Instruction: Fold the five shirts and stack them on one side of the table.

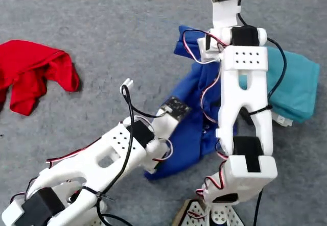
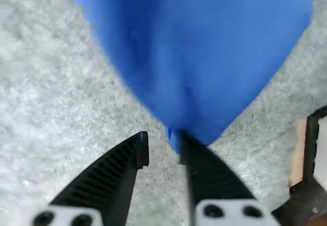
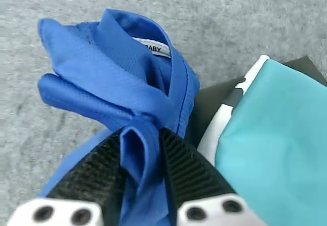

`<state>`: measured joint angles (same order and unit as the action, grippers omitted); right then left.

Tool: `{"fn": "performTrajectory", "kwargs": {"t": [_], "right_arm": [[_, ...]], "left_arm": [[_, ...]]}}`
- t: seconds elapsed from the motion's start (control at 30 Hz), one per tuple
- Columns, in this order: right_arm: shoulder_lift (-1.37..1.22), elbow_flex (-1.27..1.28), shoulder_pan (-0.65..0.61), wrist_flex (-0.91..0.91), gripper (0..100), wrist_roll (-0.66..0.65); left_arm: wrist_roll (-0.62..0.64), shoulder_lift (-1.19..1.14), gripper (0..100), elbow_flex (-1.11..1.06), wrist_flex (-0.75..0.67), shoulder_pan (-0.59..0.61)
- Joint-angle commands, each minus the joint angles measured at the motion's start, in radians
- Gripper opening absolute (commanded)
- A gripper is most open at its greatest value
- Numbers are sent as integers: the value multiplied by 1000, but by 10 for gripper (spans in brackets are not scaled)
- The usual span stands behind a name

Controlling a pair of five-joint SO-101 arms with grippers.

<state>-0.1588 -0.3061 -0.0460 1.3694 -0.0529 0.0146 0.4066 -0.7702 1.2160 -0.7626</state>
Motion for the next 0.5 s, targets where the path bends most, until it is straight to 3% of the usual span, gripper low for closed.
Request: {"fn": "performTrajectory", "kwargs": {"t": [0.0, 0.13, 0.33, 0.47], "right_arm": [[-7, -12, 30, -23, 5, -8], [-24, -5, 30, -46, 5, -8], [-65, -13, 54, -64, 5, -31], [-71, -13, 54, -64, 5, -46]], "left_arm": [[48, 16, 188, -8, -21, -9], [49, 19, 188, -68, -83, -12], [51, 19, 188, -48, -35, -46], [51, 15, 188, -106, -166, -43]]}}
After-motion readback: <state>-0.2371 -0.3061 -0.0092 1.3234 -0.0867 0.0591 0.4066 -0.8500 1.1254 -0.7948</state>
